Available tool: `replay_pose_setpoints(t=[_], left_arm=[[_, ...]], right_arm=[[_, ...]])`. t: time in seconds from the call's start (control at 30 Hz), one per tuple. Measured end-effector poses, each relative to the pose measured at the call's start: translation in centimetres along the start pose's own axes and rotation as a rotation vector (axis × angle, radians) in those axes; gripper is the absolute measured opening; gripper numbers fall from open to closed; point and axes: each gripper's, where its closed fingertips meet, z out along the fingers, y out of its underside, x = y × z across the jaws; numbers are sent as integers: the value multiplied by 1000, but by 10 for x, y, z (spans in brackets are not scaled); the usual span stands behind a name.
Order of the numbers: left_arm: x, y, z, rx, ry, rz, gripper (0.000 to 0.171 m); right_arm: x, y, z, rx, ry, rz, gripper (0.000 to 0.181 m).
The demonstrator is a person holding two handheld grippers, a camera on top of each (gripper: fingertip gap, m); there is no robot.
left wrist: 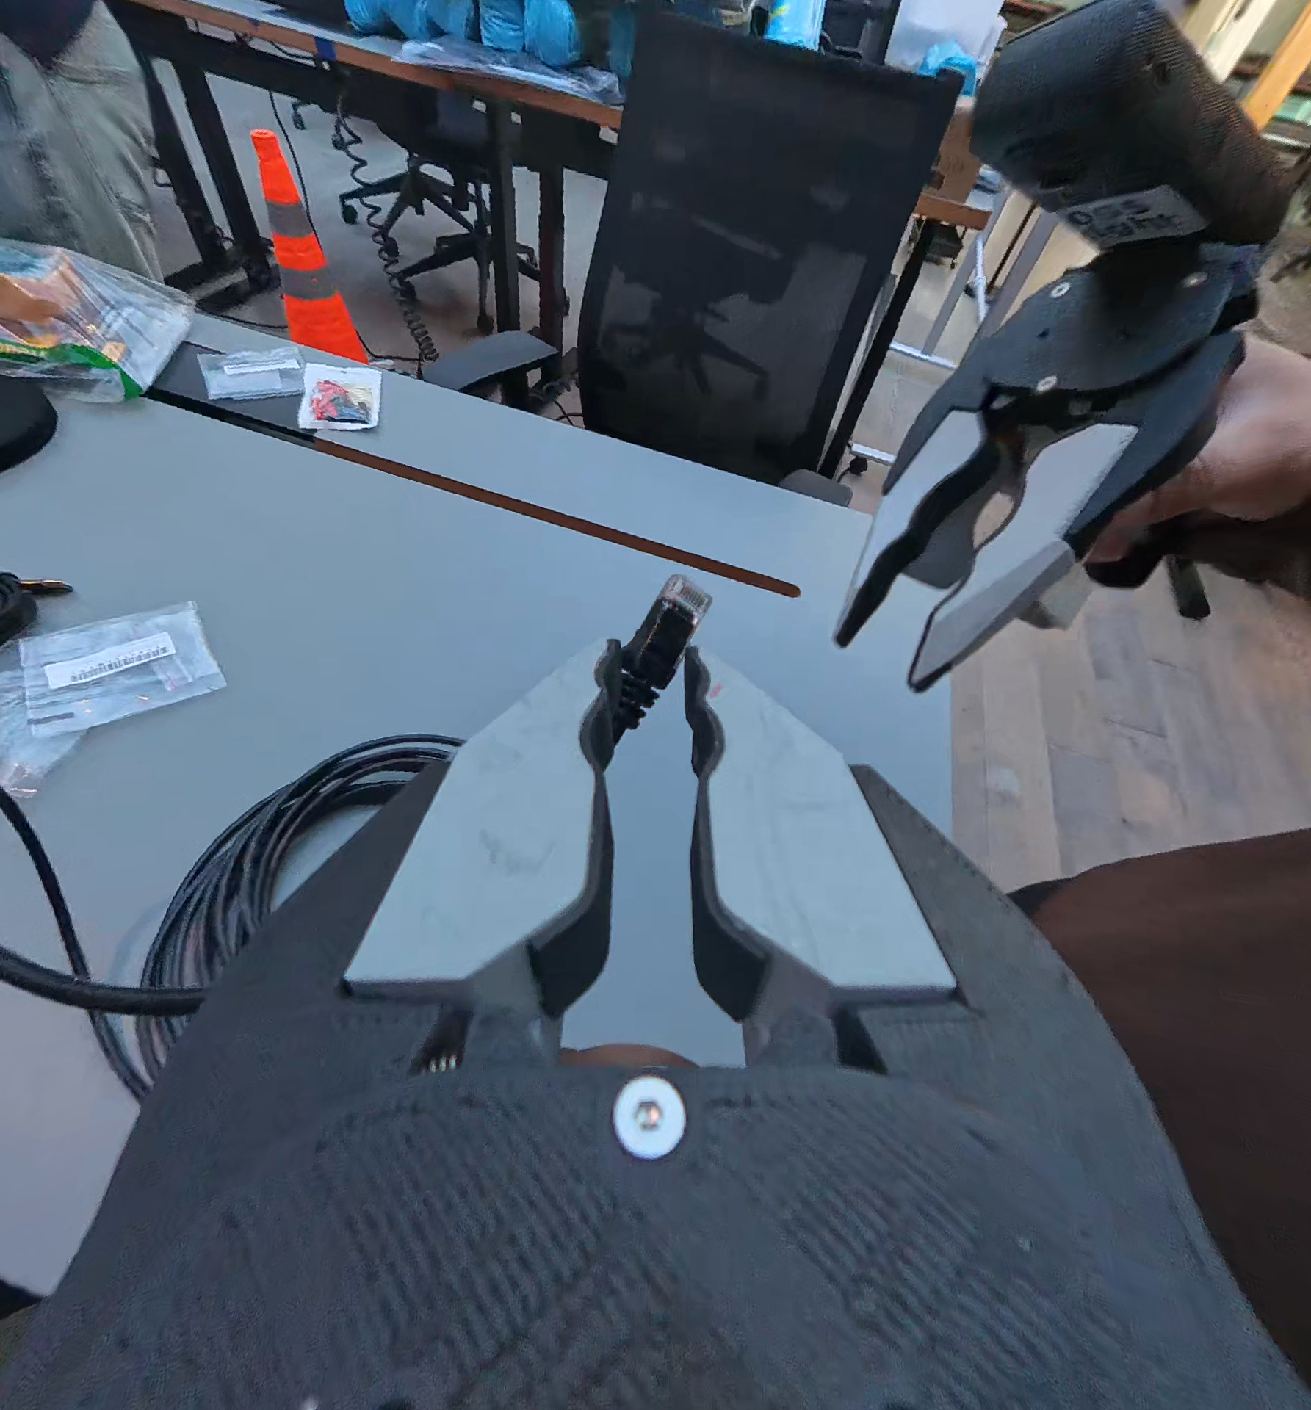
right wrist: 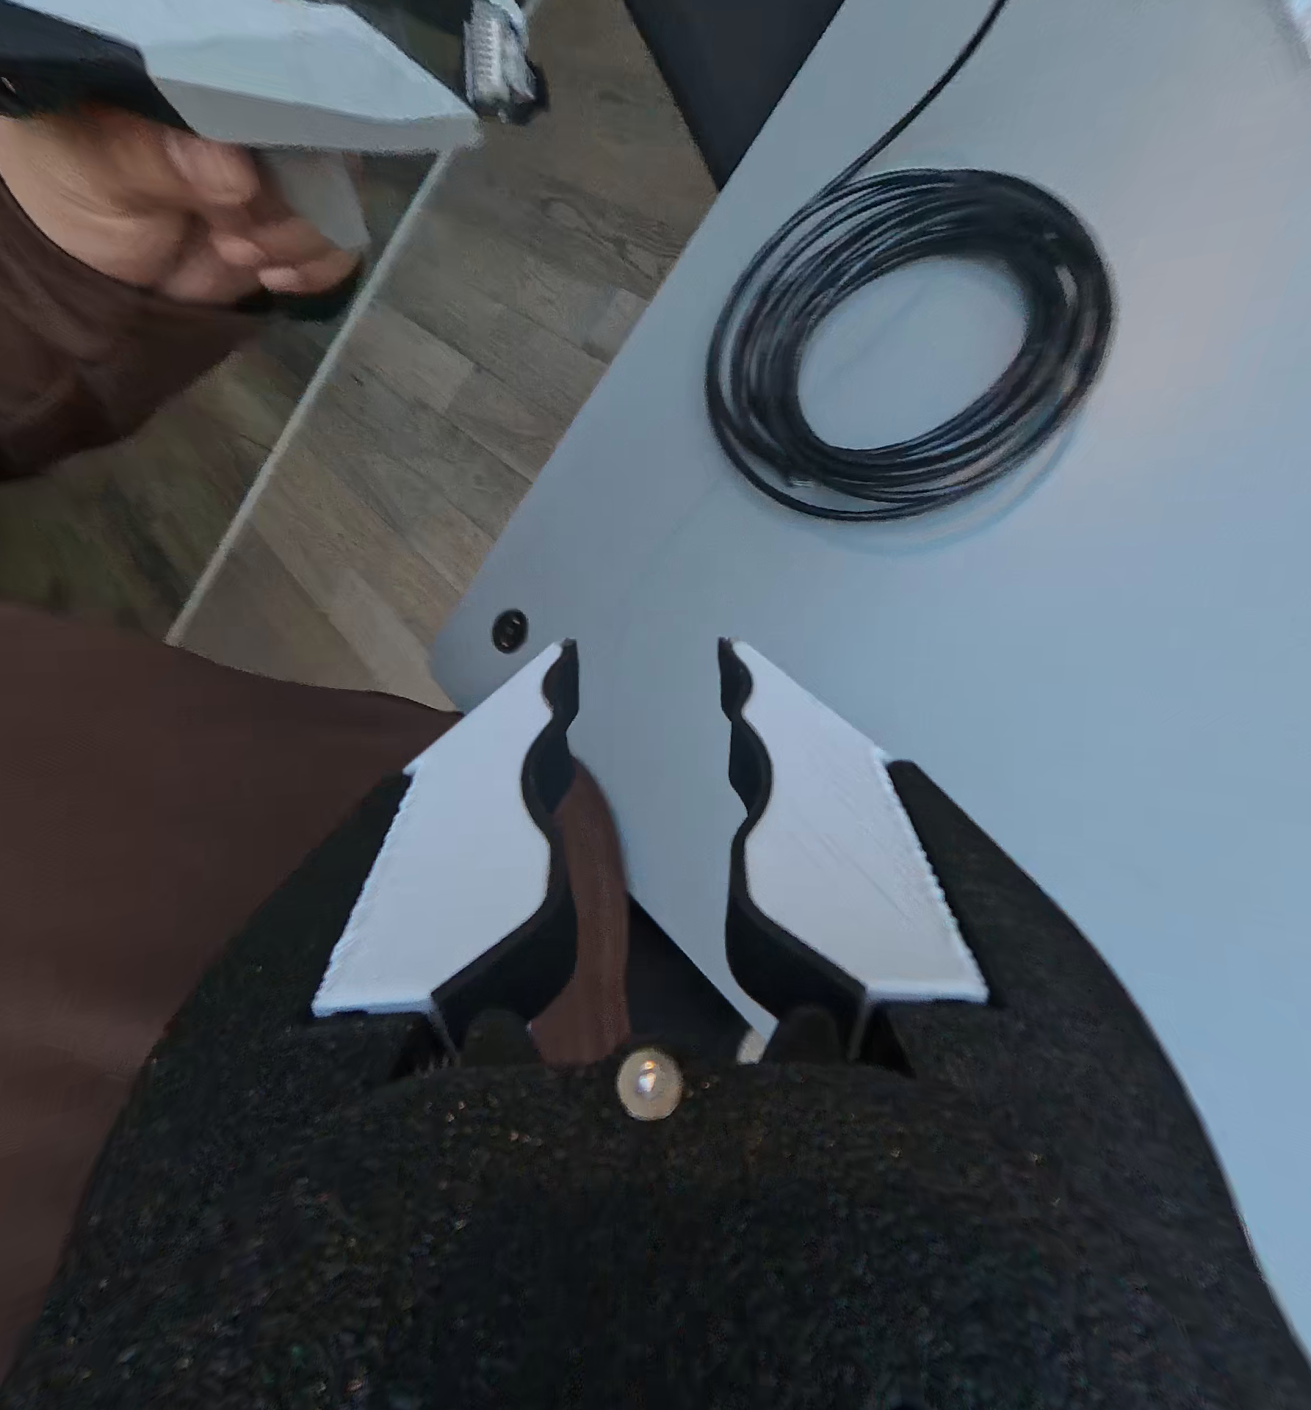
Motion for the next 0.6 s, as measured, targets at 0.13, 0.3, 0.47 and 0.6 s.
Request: replay_pose_setpoints(t=[0.13,0.3,0.47,0.6], left_arm=[[32,7,27,-22,87,9,13],[44,7,40,-37,129,31,13],[34,14,20,-74,270,-141,13],[61,-2,8,-27,637,-474,13]], right_arm=[[-21,-1,46,3,-115,59,38],[-19,9,66,-48,-111,72,38],[-2,24,51,-39,-23,82,37],[-15,35,60,-99,12,-7,37]])
